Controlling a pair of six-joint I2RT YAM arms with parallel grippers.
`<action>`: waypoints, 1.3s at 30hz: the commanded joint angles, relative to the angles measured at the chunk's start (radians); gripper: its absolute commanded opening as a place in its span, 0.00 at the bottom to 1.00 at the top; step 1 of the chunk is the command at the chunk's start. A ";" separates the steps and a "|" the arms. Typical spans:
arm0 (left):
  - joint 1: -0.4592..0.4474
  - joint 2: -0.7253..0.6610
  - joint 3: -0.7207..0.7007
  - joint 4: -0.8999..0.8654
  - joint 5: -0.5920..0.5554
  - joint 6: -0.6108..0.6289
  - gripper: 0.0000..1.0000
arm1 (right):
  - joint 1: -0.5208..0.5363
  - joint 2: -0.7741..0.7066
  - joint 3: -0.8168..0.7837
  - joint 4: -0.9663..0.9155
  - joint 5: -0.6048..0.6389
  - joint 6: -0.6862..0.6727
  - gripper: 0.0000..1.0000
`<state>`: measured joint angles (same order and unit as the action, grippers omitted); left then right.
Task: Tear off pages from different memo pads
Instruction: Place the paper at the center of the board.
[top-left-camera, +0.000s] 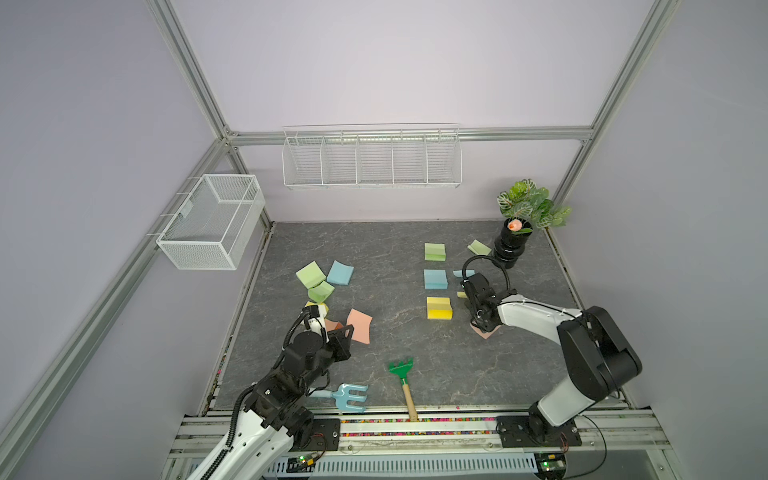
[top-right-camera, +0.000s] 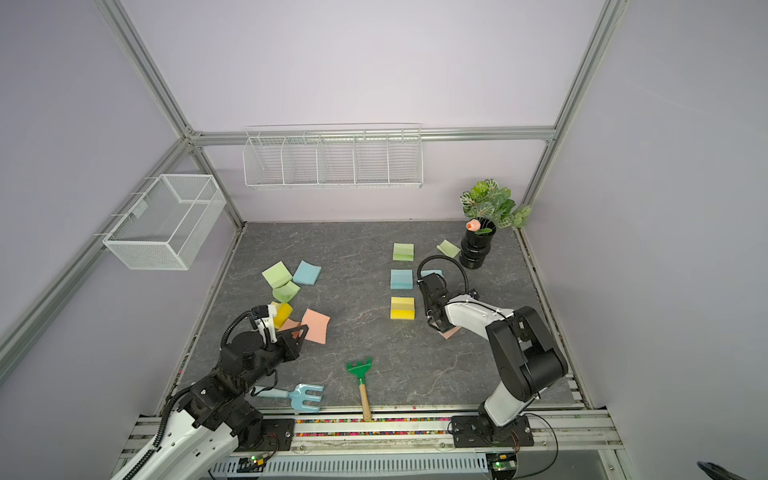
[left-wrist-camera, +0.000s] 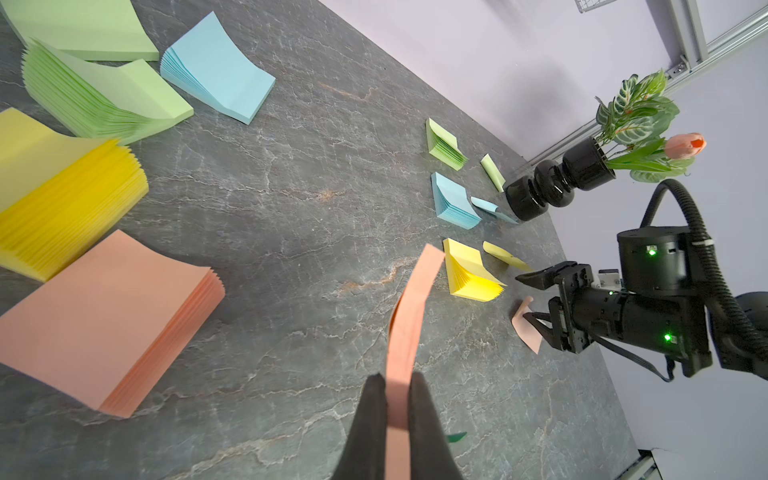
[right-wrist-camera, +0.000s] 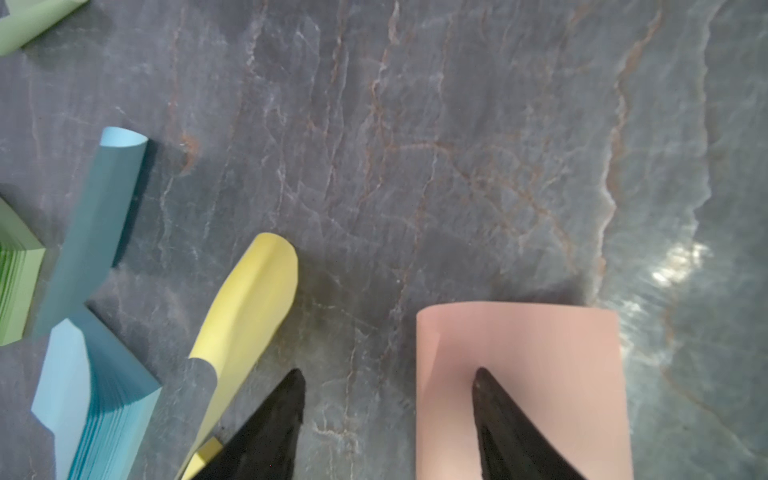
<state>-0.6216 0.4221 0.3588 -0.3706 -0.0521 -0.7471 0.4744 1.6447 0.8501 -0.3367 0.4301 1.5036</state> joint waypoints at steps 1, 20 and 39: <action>0.003 0.011 -0.004 0.031 -0.009 0.002 0.00 | 0.007 0.035 -0.082 -0.032 -0.102 -0.023 0.65; 0.003 0.030 -0.005 0.040 -0.017 0.004 0.00 | 0.051 -0.056 0.048 -0.164 -0.004 -0.316 0.60; 0.002 0.043 -0.006 0.049 -0.005 0.002 0.00 | 0.054 0.038 0.056 -0.056 -0.043 -0.329 0.54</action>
<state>-0.6216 0.4652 0.3588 -0.3481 -0.0525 -0.7471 0.5255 1.6566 0.8852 -0.4019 0.3946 1.1767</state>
